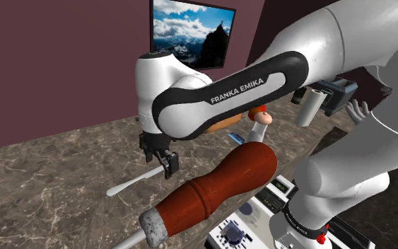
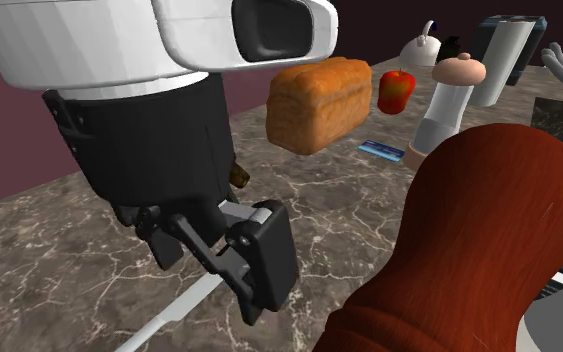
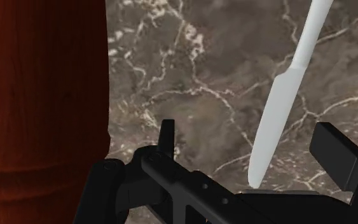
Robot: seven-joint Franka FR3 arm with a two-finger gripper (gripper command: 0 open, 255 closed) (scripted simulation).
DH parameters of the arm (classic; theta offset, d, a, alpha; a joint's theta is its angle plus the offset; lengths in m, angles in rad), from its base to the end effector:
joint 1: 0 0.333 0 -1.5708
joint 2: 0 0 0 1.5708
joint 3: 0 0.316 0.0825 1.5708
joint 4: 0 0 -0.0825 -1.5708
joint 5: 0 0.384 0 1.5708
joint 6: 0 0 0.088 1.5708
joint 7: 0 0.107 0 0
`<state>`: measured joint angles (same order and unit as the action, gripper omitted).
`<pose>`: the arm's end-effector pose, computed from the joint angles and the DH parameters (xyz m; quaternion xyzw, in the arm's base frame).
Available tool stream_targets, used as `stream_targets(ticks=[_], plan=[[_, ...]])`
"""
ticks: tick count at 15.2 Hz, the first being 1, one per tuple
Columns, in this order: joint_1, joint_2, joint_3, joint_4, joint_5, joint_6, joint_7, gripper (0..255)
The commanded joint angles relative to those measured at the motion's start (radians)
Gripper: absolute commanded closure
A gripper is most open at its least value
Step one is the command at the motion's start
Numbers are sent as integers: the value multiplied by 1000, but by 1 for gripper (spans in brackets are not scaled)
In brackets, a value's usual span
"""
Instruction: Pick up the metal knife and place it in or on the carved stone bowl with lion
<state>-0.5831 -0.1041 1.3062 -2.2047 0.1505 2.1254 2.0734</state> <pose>0.3815 0.3521 0.3880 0.7526 -0.6579 -0.0166 0.0213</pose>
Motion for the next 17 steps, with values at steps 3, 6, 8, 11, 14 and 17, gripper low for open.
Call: stream_targets(ticks=[3,6,8,11,14,17], plan=[[136,350,-85,104,-414,38,407,0],[173,379,-124,88,-449,69,431,0],[194,401,-146,78,-475,89,449,0],[211,417,-164,72,-496,105,462,0],[211,417,-164,72,-496,105,462,0],[211,417,-164,72,-496,104,462,0]])
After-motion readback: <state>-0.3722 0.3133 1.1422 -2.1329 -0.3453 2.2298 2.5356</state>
